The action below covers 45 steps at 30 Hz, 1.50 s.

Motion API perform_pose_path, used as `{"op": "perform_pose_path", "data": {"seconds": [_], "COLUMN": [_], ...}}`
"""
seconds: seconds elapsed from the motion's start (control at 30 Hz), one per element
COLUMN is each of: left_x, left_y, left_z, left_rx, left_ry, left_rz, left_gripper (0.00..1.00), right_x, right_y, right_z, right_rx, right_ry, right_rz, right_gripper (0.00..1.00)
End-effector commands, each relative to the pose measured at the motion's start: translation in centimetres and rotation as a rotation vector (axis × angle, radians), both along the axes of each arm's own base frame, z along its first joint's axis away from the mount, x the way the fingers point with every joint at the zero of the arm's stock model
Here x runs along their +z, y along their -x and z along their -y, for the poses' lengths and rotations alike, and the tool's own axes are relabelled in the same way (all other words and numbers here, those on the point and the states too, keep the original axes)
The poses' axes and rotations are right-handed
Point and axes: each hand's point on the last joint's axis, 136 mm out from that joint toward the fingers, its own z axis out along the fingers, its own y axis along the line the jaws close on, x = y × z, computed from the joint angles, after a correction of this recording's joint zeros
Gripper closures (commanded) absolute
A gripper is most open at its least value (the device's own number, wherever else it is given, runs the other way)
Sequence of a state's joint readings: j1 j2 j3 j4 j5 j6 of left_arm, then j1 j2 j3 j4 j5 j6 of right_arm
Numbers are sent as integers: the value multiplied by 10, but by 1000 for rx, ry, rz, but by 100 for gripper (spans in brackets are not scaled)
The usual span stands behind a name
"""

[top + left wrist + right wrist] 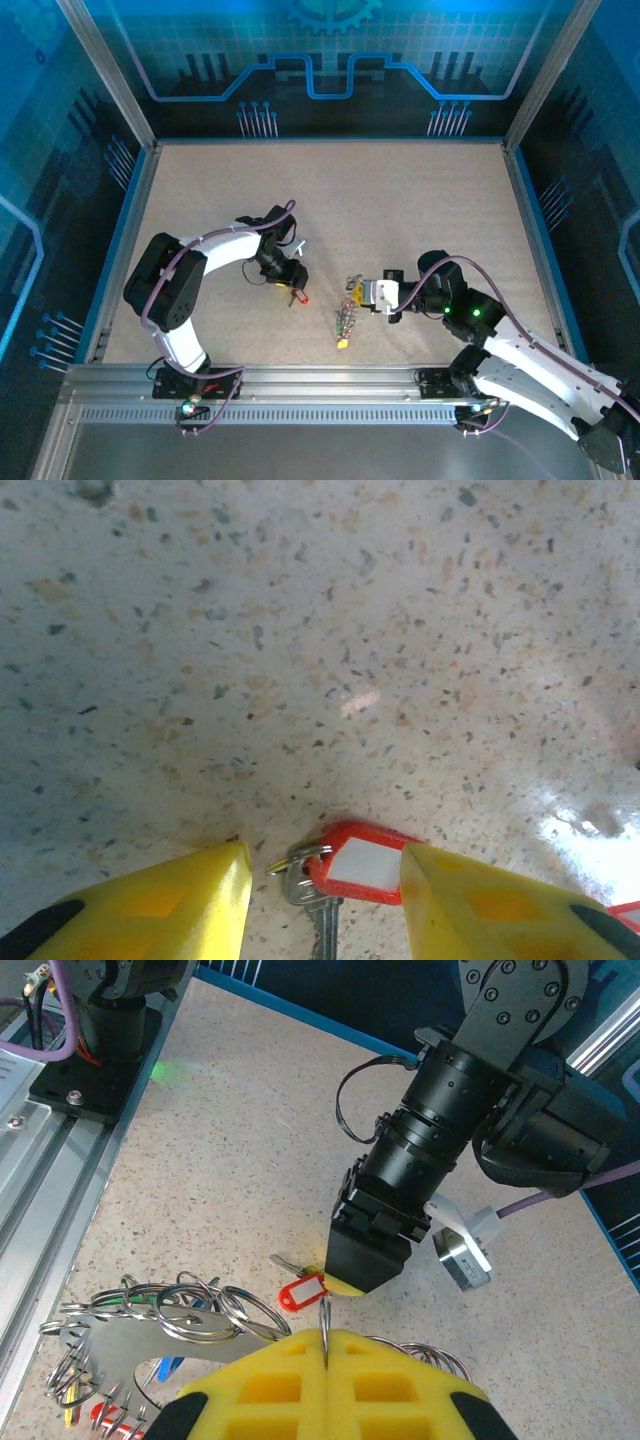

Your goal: Put the keys on the keyring

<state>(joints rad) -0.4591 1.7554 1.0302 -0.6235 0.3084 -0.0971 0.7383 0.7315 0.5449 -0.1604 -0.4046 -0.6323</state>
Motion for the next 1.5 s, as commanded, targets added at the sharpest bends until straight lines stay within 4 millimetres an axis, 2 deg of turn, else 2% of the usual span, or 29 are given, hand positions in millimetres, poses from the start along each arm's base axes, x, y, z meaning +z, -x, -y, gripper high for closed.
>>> {"op": "perform_pose_path", "data": {"seconds": [0.0,0.53,0.7,0.77,0.93,1.07,1.23,1.47], "left_x": [6,3,-2,5,19,19,14,4], "left_y": [-1,12,4,-3,-5,-1,8,7], "left_z": [10,11,1,-1,3,-4,-3,-3], "left_rx": [-30,-32,76,153,271,372,411,441], "left_ry": [54,65,-5,-17,-93,-162,-241,-397], "left_rz": [-12,-43,-10,16,90,81,87,88], "left_gripper": [57,60,58,64,65,77,73,72], "right_x": [27,28,28,28,28,28,29,30], "right_y": [-1,-2,-2,-2,-2,-2,-2,-2], "right_z": [-2,-2,-2,-2,-2,-1,-1,-1], "right_rx": [12,10,6,6,4,3,3,4], "right_ry": [-61,-59,-57,-56,-58,-57,-58,-59], "right_rz": [35,37,38,38,41,40,44,46], "right_gripper": [100,100,100,100,100,100,100,100]}}
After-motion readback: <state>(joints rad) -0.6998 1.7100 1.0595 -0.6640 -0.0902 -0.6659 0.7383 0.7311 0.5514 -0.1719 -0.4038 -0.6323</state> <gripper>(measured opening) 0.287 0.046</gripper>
